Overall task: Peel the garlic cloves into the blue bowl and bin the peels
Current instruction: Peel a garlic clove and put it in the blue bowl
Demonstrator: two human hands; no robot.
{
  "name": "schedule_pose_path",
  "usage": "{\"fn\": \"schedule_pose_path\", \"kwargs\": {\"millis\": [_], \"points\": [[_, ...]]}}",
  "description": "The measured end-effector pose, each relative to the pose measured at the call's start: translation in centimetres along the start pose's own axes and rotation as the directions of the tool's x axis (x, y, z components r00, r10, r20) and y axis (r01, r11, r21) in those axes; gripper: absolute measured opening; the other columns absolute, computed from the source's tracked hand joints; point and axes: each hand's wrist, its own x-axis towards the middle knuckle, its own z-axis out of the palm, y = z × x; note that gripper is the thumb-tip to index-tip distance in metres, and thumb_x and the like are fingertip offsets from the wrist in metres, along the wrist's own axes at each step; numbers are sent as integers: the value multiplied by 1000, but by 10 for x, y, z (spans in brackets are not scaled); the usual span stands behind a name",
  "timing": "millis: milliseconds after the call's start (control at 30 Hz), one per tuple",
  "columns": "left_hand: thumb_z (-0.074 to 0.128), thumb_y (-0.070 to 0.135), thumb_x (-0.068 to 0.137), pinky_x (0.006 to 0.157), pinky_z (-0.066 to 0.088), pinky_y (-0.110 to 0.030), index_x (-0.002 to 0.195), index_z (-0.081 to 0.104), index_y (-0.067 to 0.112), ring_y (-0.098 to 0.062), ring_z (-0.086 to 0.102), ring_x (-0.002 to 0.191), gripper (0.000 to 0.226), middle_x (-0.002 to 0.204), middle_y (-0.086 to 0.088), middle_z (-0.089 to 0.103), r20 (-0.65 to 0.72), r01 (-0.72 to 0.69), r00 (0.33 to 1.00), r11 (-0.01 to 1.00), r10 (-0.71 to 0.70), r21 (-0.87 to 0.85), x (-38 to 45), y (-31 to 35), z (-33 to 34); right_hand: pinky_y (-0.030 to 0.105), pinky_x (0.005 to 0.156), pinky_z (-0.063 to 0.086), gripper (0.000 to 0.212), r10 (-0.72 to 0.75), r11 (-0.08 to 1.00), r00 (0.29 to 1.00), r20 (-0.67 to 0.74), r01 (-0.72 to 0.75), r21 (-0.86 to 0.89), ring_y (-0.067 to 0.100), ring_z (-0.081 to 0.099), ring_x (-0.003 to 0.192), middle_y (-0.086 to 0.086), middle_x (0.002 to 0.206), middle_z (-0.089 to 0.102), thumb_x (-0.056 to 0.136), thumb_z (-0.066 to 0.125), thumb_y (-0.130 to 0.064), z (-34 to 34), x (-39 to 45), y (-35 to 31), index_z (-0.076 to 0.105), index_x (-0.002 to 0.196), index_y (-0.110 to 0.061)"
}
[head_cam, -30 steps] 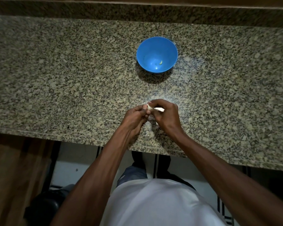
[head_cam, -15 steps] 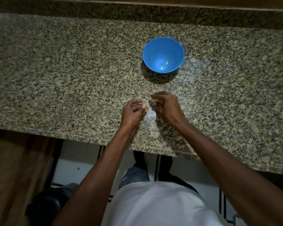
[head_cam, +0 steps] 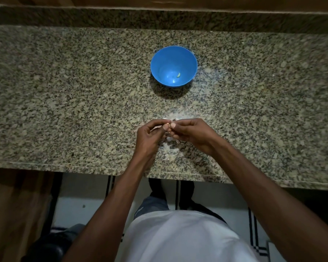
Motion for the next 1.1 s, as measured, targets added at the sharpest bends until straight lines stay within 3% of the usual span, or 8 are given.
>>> {"fn": "schedule_pose_path", "kwargs": {"millis": [200, 433, 633, 767, 833, 933, 1033, 1100], "points": [[76, 9, 90, 89, 59, -29, 100, 80, 18, -14, 72, 104, 14, 104, 3, 78, 52, -117, 993, 983, 111, 140, 4, -1, 9, 23, 74, 62, 7, 172, 958, 985, -5, -166, 233, 16, 74, 88, 10, 93, 78, 91, 74, 0, -14, -3, 2, 80, 93, -2], [79, 10, 89, 89, 61, -32, 103, 79, 10, -18, 75, 100, 14, 100, -2, 79, 99, -153, 986, 970, 137, 186, 6, 0, 8, 23, 74, 62, 9, 203, 924, 979, 4, -192, 332, 15, 77, 87, 12, 99, 78, 88, 76, 1, -19, -3, 7, 77, 96, -2], [77, 11, 91, 82, 63, -35, 99, 78, 5, -22, 75, 94, 10, 96, -5, 78, 96, -104, 992, 967, 83, 232, 6, 0, 0, 28, 79, 63, 19, 127, 977, 992, -14, -122, 175, 25, 77, 104, 16, 112, 78, 87, 78, 3, -16, -2, 9, 73, 106, 3], [78, 4, 89, 81, 63, -31, 107, 75, 8, -19, 75, 95, 19, 98, -7, 77, 62, -65, 997, 963, 51, 263, 6, 0, -1, 34, 78, 64, 26, -125, 981, 992, -35, 118, -151, 29, 78, 90, 20, 100, 79, 86, 84, -9, -13, -5, 11, 77, 108, 3], [76, 0, 89, 80, 64, -30, 115, 71, 9, -16, 76, 94, 28, 98, -8, 78, 50, -42, 998, 965, 30, 260, 6, 0, -1, 36, 74, 65, 18, -257, 871, 965, -49, 209, -445, 20, 78, 79, 10, 91, 81, 89, 82, -15, -14, -3, 11, 81, 105, -6], [69, -4, 93, 78, 64, -30, 119, 69, 9, -14, 76, 96, 29, 103, -8, 76, 16, -44, 999, 962, 41, 271, 4, -1, -1, 33, 75, 65, 16, -445, 535, 895, -40, 229, -813, 8, 76, 79, 2, 100, 81, 94, 75, -10, -17, 4, 13, 82, 108, -15], [67, 2, 97, 72, 62, -23, 117, 69, 12, -8, 73, 92, 22, 105, -1, 73, -91, -46, 993, 948, 79, 315, 6, -2, -4, 30, 74, 63, 14, -579, 342, 815, 5, 248, -907, 9, 70, 78, 7, 97, 79, 95, 72, -5, -20, 10, 16, 82, 104, -8], [68, 6, 97, 74, 63, -26, 117, 70, 14, -8, 71, 91, 21, 105, 1, 72, -129, -49, 985, 910, 111, 411, 8, -3, -9, 35, 69, 62, 10, -578, 268, 816, 12, 204, -942, 12, 66, 73, 7, 92, 74, 96, 71, -4, -20, 15, 16, 80, 96, -6]]}}
